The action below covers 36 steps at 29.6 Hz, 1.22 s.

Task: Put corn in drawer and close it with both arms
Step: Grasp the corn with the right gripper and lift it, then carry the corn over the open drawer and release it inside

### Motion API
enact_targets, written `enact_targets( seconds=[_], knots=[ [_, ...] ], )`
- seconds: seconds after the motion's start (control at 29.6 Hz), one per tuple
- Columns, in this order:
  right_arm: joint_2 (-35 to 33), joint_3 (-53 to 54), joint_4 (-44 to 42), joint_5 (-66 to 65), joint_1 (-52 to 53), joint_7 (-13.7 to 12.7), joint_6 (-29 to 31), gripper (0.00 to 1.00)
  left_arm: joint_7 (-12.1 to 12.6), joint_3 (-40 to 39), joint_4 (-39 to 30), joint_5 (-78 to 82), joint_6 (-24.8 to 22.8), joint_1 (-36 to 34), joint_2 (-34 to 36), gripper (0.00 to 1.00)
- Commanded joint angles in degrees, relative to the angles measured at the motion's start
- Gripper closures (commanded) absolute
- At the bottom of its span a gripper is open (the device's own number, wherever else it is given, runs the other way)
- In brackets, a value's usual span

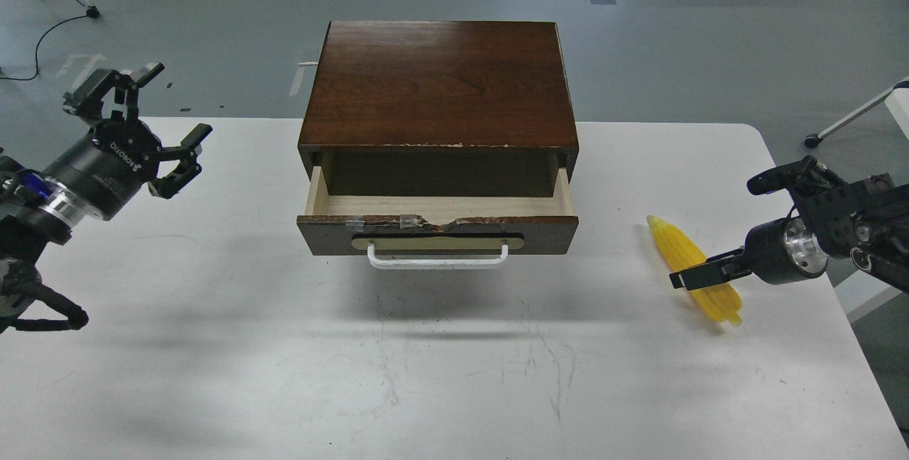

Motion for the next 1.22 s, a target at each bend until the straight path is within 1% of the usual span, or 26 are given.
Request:
enact_targets(
  seconds=[0.0, 0.03, 0.07, 0.1, 0.14, 0.2, 0.34, 0.41, 0.51, 0.57, 0.61, 0.74, 0.78, 0.91, 1.05, 1.18],
  knots=[
    [0.34, -0.34, -0.03, 0.00, 0.01, 0.01, 0.01, 0.16, 0.00, 0.00, 0.00, -0.01, 0.00, 0.00, 0.02, 0.01],
    [0.34, -0.34, -0.03, 0.00, 0.01, 0.01, 0.01, 0.21, 0.00, 0.00, 0.00, -0.01, 0.00, 0.00, 0.02, 0.01],
    [0.34, -0.95, -0.03, 0.00, 0.10, 0.01, 0.01, 0.38, 0.00, 0.00, 0.00, -0.01, 0.00, -0.09, 0.02, 0.01],
    [0.34, -1.74, -0.03, 0.00, 0.28, 0.01, 0.01, 0.59, 0.00, 0.00, 0.00, -0.01, 0.00, 0.00, 0.02, 0.01],
    [0.34, -2.00, -0.03, 0.00, 0.36, 0.01, 0.01, 0.70, 0.00, 0.00, 0.00, -0.01, 0.00, 0.00, 0.02, 0.01],
    [0.17, -2.10, 0.15, 0.00, 0.45, 0.01, 0.01, 0.86, 0.00, 0.00, 0.00, -0.01, 0.00, 0.00, 0.02, 0.01],
    [-0.18, -2.10, 0.50, 0.09, 1.15, 0.01, 0.01, 0.92, 0.00, 0.00, 0.00, 0.43, 0.00, 0.00, 0.02, 0.01],
    [-0.27, -1.74, 1.20, 0.52, 4.22, 0.01, 0.01, 0.92, 0.00, 0.00, 0.00, 0.87, 0.00, 0.00, 0.02, 0.01],
    [-0.36, -1.74, 3.75, 1.23, 10.28, 0.01, 0.01, 0.92, 0.00, -0.09, 0.00, 0.87, 0.00, 0.00, 0.02, 0.01],
    [-0.53, -1.74, 5.33, 2.54, 16.43, 0.01, 0.01, 0.92, 0.00, -0.09, -0.09, 0.87, 0.00, -0.09, 0.11, 0.01],
    [-0.45, -1.74, 5.94, 4.29, 20.45, 0.01, 0.01, 0.91, 0.00, -0.18, -0.09, 0.87, 0.00, -0.09, 0.11, 0.01],
    [0.69, -2.18, 8.14, 9.31, 30.67, 0.01, 0.01, 0.91, 0.00, -0.27, -0.09, 0.87, 0.00, -0.09, 0.20, 0.01],
    [2.70, -2.44, 9.37, 10.45, 34.43, 0.01, 0.01, 0.90, 0.00, -0.27, 0.00, 0.87, 0.00, -0.09, 0.37, 0.01],
    [8.51, -5.87, 12.97, 10.90, 43.15, 0.01, 0.01, 0.90, 0.00, -0.27, -0.18, 0.87, 0.00, -0.09, 1.16, 0.01],
    [12.64, -8.94, 18.15, 10.55, 48.25, 0.01, 0.01, 0.89, 0.00, -0.18, -0.36, 1.22, 0.00, -0.09, 2.13, 0.01],
    [15.80, -11.58, 21.68, 9.06, 50.02, 0.01, 0.01, 0.89, 0.00, -0.18, -0.44, 1.31, 0.00, 0.00, 2.57, 0.01]
  ],
)
